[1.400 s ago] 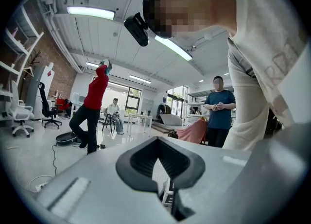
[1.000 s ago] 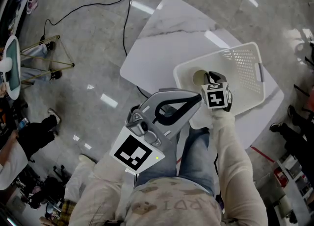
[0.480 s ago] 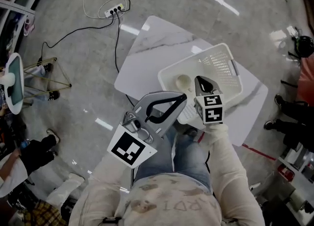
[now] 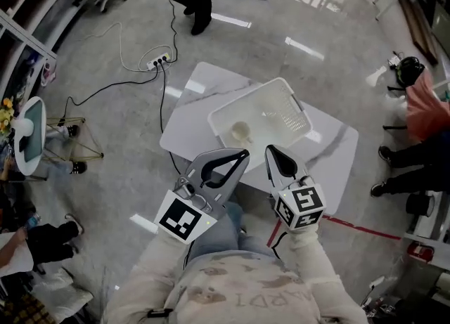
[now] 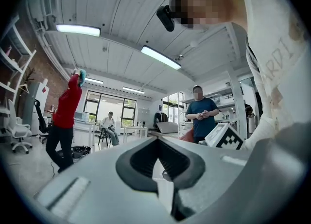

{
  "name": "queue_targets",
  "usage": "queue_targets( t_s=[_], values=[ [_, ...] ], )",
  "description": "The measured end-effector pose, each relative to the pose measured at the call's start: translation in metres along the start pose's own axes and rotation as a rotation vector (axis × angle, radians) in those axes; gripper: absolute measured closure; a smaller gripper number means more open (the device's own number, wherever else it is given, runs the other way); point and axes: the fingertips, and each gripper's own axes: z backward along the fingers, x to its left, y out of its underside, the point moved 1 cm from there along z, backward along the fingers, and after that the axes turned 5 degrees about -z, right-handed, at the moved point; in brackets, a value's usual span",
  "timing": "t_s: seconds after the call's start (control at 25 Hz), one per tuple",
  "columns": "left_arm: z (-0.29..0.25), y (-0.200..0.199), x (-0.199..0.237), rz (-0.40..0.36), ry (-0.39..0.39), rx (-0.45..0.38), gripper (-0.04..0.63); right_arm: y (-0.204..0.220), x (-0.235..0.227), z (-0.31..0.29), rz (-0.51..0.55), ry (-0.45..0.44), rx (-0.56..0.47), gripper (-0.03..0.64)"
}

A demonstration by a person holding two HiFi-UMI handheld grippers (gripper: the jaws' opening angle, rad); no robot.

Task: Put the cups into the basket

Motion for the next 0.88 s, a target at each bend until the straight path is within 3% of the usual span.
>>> queue_targets(
  t_s=[0.24, 0.48, 0.88],
  values=[
    [0.046, -0.032, -0.085, -0.052, -0.013, -0.004, 0.595, -0.006, 0.055, 0.122, -0.001, -0.031, -0.168, 0.592],
    [0.091, -0.054, -0.160, -0.054, -0.021, 0.026, 0.595, -0.007, 0.102, 0.219, 0.029, -0.080, -0.283, 0.592],
    [0.125, -0.095, -0.220, -0.086, -0.002, 0.018, 0.595, -0.030, 0.170, 0.297, 0.046, -0.209, -0.419, 0.592]
  ],
)
